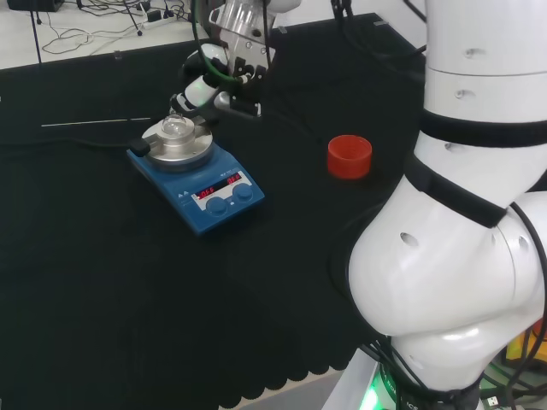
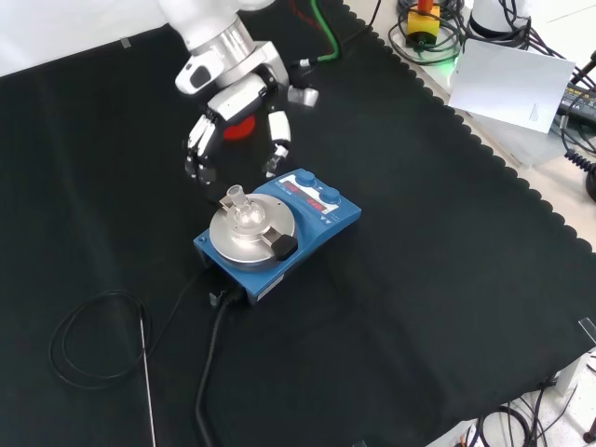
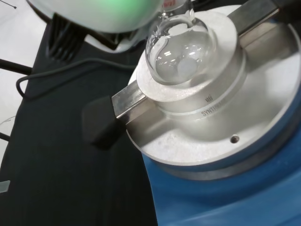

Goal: Turn on the heater.

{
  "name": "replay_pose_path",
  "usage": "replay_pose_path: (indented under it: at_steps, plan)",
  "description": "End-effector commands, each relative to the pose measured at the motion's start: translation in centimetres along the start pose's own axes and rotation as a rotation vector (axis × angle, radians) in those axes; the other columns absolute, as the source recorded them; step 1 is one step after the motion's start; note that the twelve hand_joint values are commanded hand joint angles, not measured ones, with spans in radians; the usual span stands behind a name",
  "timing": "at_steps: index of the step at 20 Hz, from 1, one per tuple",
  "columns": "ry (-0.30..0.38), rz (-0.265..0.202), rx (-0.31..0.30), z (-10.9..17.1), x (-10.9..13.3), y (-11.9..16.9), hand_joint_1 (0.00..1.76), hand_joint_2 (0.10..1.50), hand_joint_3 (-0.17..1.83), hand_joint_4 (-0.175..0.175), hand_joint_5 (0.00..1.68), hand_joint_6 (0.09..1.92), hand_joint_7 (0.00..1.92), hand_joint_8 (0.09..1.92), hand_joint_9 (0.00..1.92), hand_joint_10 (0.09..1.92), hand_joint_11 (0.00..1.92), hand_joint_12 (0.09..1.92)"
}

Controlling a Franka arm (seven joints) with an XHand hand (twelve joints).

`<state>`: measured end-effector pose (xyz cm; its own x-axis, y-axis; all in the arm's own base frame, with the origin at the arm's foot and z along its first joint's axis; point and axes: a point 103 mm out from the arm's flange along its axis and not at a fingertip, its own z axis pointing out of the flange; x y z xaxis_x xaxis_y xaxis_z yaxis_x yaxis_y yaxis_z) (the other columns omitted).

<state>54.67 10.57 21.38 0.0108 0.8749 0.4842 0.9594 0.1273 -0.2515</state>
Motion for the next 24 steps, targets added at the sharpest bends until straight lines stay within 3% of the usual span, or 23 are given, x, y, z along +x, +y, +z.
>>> replay_pose_path:
  at_steps: [1,8,13,18,24]
  plan:
    - [-0.028,0.003,-0.067,-2.3,-0.4,-4.8,0.93,0.53,0.65,-0.039,0.40,0.53,0.20,0.73,0.49,0.71,0.30,1.37]
    - [-0.067,0.013,-0.062,-1.5,-0.8,-9.3,0.93,0.55,0.64,-0.038,0.41,0.51,0.28,0.74,0.57,0.69,0.33,1.36]
    - [-0.205,0.004,-0.011,0.3,-1.1,-12.3,0.96,0.59,0.64,-0.041,0.44,0.50,0.53,0.75,0.82,0.63,0.48,1.31]
    - [-0.219,0.028,0.059,1.8,-2.2,-14.4,0.97,0.60,0.65,-0.041,0.45,0.51,0.62,0.77,0.90,0.63,0.52,1.30]
    - [-0.242,0.055,0.121,3.1,-3.2,-15.7,1.03,0.63,0.70,-0.053,0.47,0.57,0.97,0.92,1.20,0.71,0.77,1.19]
